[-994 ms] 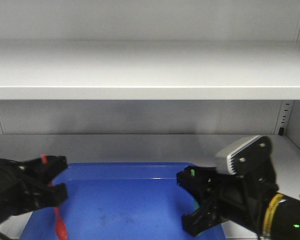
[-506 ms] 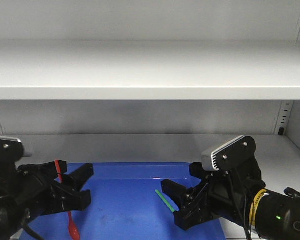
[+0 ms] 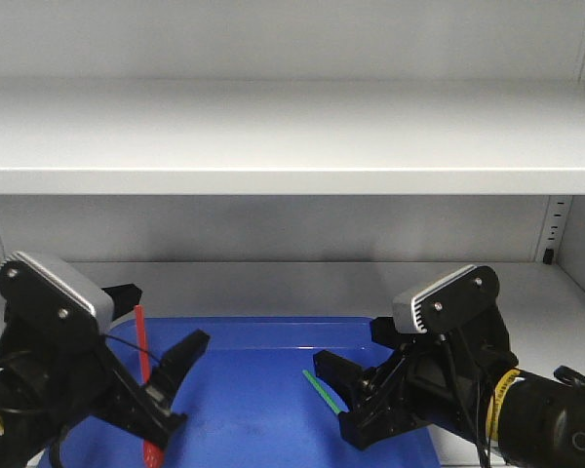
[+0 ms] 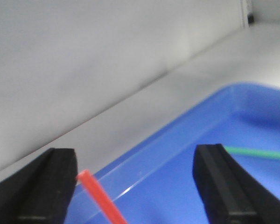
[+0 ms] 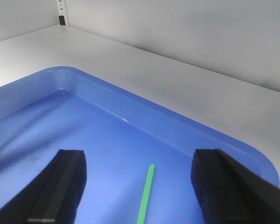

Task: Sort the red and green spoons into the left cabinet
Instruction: 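Open left gripper to release red spoon and withdraw it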

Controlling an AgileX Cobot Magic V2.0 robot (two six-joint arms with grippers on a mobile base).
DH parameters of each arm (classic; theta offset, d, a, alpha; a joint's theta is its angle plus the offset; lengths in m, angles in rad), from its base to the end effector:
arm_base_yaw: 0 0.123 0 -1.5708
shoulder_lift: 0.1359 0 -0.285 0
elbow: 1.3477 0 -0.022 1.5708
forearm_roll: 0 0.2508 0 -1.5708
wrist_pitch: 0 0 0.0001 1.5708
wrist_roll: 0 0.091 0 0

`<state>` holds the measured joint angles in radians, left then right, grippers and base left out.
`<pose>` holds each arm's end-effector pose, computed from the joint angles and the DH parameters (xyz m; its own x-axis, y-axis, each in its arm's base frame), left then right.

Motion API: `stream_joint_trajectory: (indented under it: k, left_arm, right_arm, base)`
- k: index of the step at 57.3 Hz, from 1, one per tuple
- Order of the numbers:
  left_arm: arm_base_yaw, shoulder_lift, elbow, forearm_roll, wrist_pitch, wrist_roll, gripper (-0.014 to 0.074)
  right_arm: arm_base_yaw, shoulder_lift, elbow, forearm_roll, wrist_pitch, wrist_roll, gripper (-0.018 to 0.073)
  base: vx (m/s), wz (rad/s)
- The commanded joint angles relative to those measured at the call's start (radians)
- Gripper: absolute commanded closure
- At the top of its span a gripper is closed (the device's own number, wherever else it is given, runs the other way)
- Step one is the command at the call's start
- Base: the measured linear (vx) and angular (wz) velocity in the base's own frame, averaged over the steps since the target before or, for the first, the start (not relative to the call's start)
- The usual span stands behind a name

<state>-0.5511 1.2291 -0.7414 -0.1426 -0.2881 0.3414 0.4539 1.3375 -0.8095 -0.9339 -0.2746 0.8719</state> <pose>0.2333 -0.1391 0.3139 0.0035 0.2361 -0.9717 0.4987 0.8418 0.2064 0.2555 0.1467 0.2954 -0.2168 -0.1531 -0.9641 -0.6266 0.7792 0.0171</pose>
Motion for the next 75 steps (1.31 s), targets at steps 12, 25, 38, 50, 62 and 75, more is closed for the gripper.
stream_joint_trajectory:
  k: [12, 25, 38, 50, 62, 75]
  left_arm:
    - [-0.007, -0.025, -0.037, -0.164, -0.116, -0.437, 0.0045]
    - [-0.007, -0.025, -0.036, -0.158, -0.113, -0.474, 0.0045]
    - [-0.007, -0.025, -0.036, -0.158, -0.112, -0.475, 0.0045]
    - [-0.007, -0.025, -0.036, -0.158, -0.112, -0.475, 0.0045]
    - [0.005, -0.026, -0.028, -0.166, -0.118, -0.449, 0.0071]
    - [0.005, -0.187, 0.112, -0.163, -0.107, -0.434, 0.0183]
  right_arm:
    - [0.000, -0.026, -0.036, 0.016, -0.048, -0.009, 0.0022]
    - [0.000, -0.026, -0.036, 0.016, -0.048, -0.009, 0.0022]
    - [0.000, -0.026, -0.036, 0.016, -0.049, -0.009, 0.0022]
    - [0.000, -0.026, -0.036, 0.016, -0.049, -0.009, 0.0028]
    - [0.000, -0.026, -0.036, 0.016, -0.049, -0.009, 0.0028]
    - [0.000, -0.026, -0.036, 0.016, -0.049, -0.009, 0.0028]
  base:
    - [0.00, 0.00]
    - [0.00, 0.00]
    - [0.00, 0.00]
    - [0.00, 0.00]
    - [0.00, 0.00]
    - [0.00, 0.00]
